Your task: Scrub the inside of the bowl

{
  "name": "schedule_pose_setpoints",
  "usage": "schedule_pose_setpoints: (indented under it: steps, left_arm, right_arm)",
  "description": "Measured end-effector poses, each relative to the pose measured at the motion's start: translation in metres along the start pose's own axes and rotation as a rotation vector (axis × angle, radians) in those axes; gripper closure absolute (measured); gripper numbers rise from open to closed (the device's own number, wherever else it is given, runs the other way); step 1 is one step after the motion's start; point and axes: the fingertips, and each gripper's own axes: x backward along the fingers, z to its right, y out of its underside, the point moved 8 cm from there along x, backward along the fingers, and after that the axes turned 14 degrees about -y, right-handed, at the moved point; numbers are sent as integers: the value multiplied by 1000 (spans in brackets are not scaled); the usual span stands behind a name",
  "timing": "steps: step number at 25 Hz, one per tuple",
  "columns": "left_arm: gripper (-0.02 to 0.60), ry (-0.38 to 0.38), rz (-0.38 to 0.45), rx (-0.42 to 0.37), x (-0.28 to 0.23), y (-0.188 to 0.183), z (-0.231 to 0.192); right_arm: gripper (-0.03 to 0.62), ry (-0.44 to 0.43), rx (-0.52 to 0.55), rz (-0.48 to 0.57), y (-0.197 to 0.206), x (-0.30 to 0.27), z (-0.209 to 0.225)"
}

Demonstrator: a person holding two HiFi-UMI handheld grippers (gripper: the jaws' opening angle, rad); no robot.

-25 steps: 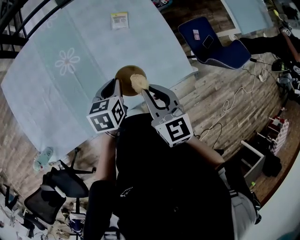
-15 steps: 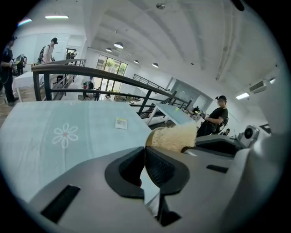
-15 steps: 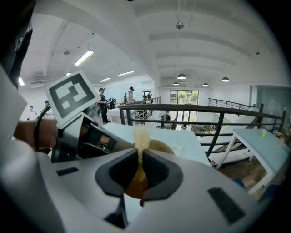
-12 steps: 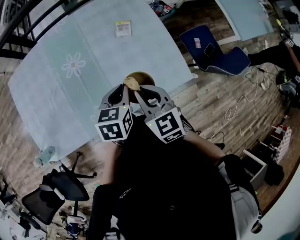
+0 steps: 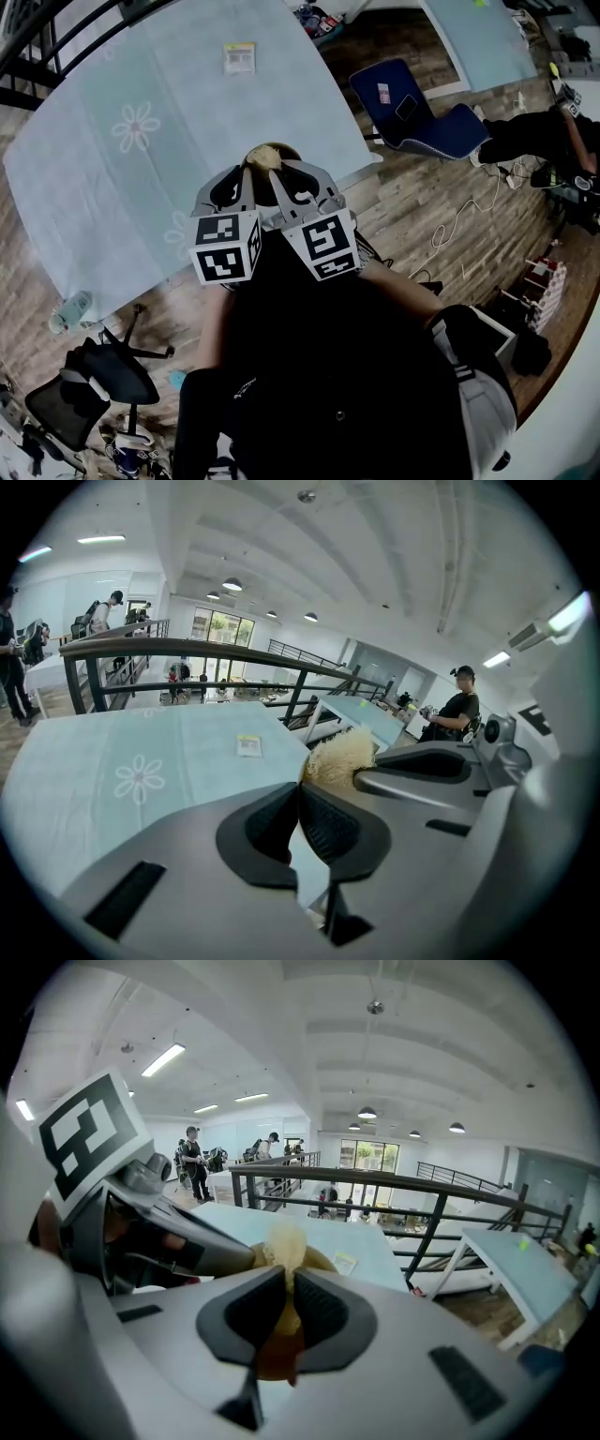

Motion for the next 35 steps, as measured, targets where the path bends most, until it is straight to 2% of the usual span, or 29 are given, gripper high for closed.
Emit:
schedule_pose_setpoints:
  steps: [13,17,20,22,26,31,33,35]
  left_arm:
    - [557,-81,2,29,13,10,-26]
    - [557,-76,-9,27,10,13,-26]
    - [557,-43,-22,12,7,13,-24]
    - [557,-33,-30,-12,6,14,-22]
    - [557,-26,-49,-53,7,18,-19]
    - [557,-21,-77,-65,8,24,-21]
    - [557,-15,-81,-56,9,26,-21]
    - [557,-9,-78,-33,10,28,-22]
  right_arm:
    - [557,43,-31,-44,7,-6,-4]
    - [556,-10,-9,-40,6,-4,-7]
    - [556,-105,102,-74,2,-4,-10]
    - [557,-151,198,-123,0,-5,-9]
    - [556,-249,315,-223,-1,-8,-5]
    - [556,-269,579,-288,-4,-8,-8]
    - [556,-279,582,-303,-2,-9,-9]
    - [556,-280,536,-306,0,-8,-7]
